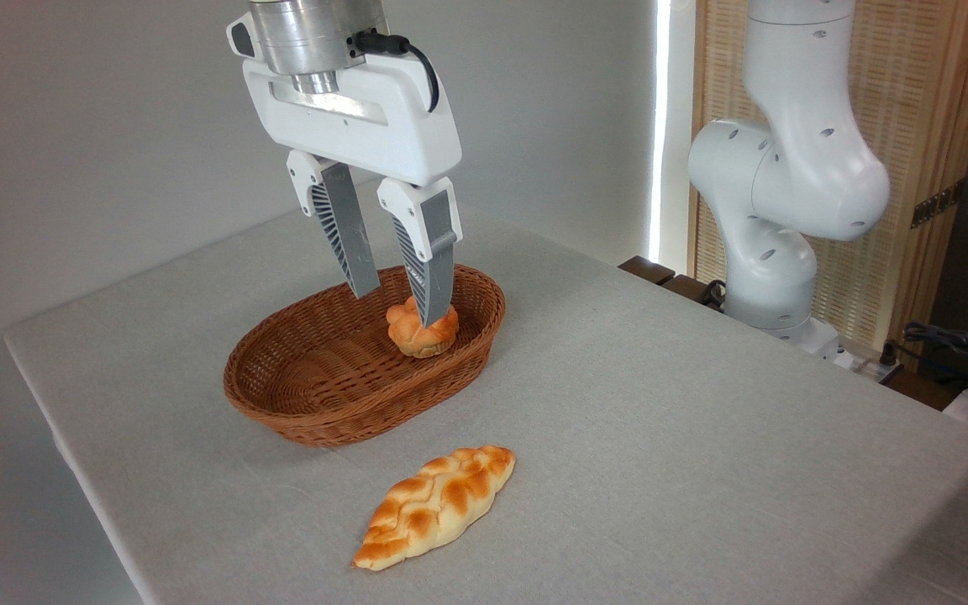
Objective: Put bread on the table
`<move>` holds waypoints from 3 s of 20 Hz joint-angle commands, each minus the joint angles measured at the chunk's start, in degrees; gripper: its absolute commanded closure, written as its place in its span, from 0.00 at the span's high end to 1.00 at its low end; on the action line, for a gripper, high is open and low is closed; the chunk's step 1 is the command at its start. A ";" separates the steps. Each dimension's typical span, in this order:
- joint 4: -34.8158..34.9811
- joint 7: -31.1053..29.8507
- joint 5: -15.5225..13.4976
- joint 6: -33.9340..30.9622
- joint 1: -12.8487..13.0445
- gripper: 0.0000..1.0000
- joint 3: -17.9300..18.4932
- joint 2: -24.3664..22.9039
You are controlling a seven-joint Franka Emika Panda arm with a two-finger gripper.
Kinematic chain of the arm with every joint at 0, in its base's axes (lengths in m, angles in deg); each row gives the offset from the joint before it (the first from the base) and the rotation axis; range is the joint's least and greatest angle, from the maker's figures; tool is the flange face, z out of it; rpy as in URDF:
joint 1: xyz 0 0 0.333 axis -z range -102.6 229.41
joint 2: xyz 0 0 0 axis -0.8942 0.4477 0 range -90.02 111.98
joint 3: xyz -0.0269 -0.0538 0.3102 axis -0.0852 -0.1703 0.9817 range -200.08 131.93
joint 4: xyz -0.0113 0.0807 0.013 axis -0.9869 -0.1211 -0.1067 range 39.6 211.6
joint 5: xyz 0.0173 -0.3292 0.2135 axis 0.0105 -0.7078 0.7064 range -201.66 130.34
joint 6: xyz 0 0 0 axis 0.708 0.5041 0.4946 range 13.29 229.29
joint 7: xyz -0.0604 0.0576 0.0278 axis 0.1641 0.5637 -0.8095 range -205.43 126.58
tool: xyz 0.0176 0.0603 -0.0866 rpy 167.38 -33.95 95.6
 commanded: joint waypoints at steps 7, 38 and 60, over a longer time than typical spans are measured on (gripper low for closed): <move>-1.29 0.95 0.63 -0.56 -0.12 1.00 0.00 0.59; 24.19 -1.51 -5.87 10.34 7.17 1.00 -0.79 -13.65; 42.83 -2.21 -8.42 28.97 15.26 0.30 -4.66 -13.56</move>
